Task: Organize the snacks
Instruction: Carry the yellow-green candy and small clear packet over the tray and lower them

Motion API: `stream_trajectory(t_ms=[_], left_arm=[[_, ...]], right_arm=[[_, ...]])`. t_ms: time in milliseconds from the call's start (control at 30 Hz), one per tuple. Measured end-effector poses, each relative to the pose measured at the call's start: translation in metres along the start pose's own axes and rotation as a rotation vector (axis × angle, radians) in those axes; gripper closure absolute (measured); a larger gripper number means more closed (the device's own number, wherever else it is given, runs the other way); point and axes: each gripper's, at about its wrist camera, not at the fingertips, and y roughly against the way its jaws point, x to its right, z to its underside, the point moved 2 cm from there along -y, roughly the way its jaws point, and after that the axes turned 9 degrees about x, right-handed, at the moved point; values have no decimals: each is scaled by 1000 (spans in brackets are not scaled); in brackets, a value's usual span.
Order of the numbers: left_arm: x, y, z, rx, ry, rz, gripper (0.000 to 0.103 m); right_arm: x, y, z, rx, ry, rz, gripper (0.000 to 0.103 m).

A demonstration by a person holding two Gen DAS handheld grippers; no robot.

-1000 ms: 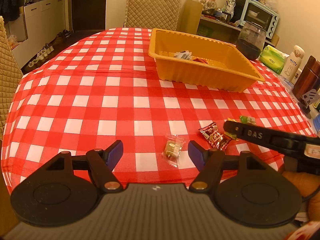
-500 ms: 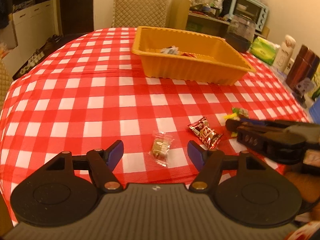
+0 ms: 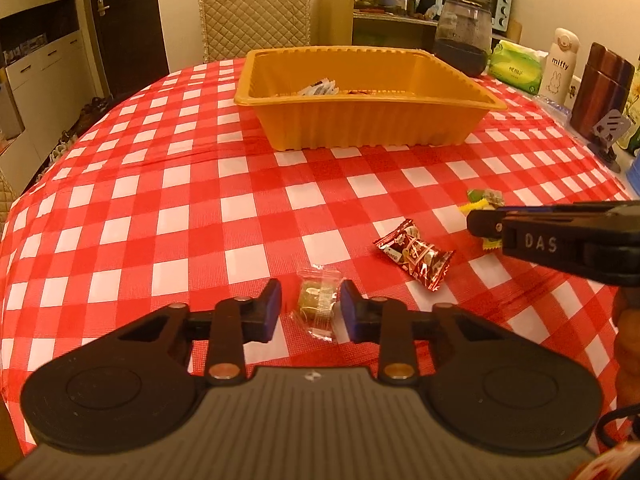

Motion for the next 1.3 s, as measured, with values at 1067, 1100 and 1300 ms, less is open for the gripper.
stream_trajectory(t_ms=[1067,1100,1300], left_arm=[[14,29,-65,113,147,84,84],[16,29,-69,118,150,96,84],[23,31,-100,174,121,119,84]], right_arm=[[0,43,-46,139,23,-47,80],[-1,45,-49,146,28,-49,81],[6,51,-71,194,36,-54,81]])
